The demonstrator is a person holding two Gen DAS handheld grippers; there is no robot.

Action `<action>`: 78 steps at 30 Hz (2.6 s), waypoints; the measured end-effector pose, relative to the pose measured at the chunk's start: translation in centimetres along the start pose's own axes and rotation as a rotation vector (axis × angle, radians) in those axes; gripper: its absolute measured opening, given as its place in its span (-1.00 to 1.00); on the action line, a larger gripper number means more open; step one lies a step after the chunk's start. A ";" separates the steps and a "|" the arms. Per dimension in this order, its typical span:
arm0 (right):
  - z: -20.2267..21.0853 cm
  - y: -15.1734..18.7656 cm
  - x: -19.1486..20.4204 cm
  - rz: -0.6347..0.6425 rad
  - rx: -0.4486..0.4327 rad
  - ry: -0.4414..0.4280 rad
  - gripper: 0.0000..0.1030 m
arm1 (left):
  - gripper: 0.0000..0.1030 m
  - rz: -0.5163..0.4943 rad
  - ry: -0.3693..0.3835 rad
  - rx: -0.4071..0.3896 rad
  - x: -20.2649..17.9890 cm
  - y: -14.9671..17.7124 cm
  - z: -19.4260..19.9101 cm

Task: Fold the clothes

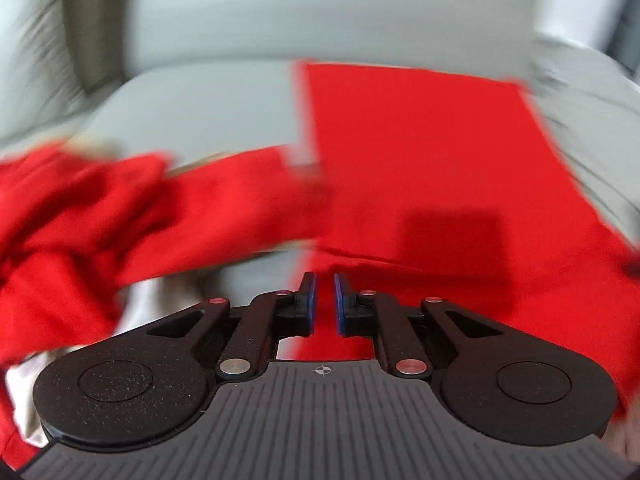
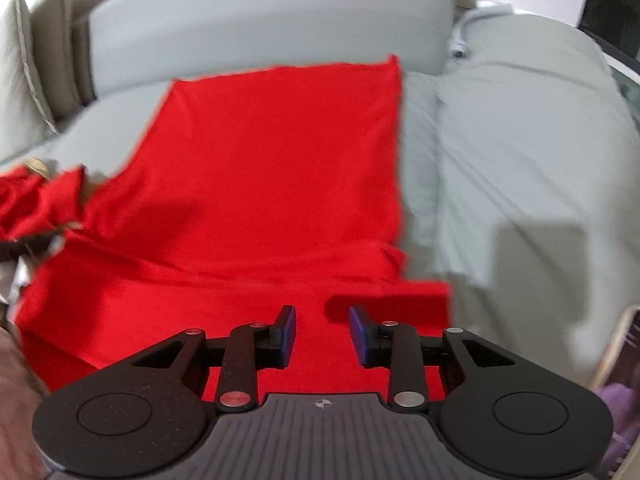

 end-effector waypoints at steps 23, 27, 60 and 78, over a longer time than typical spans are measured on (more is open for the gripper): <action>-6.9 1.7 10.7 0.565 0.068 -0.169 -0.59 | -0.74 0.141 0.229 0.085 -5.2 2.3 -4.3; -7.0 0.6 10.8 0.571 -0.043 -0.073 -1.00 | -0.74 0.153 0.232 0.084 -5.3 2.1 -4.7; 0.5 6.9 5.9 0.111 0.059 -0.086 -0.41 | -0.07 -0.048 0.026 0.166 -6.0 4.6 0.5; 2.9 10.1 3.7 0.012 0.105 0.011 -0.28 | -0.05 -0.093 0.095 0.158 -9.3 5.9 3.8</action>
Point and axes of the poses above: each gripper's, at about its wrist camera, not at the fingertips, and z roughly against the way its jaws point, x to its left, y to its underside, the point moved 7 cm from there along -z, roughly the way its jaws point, and after that the axes turned 12 degrees about -z, right-handed, at the moved point
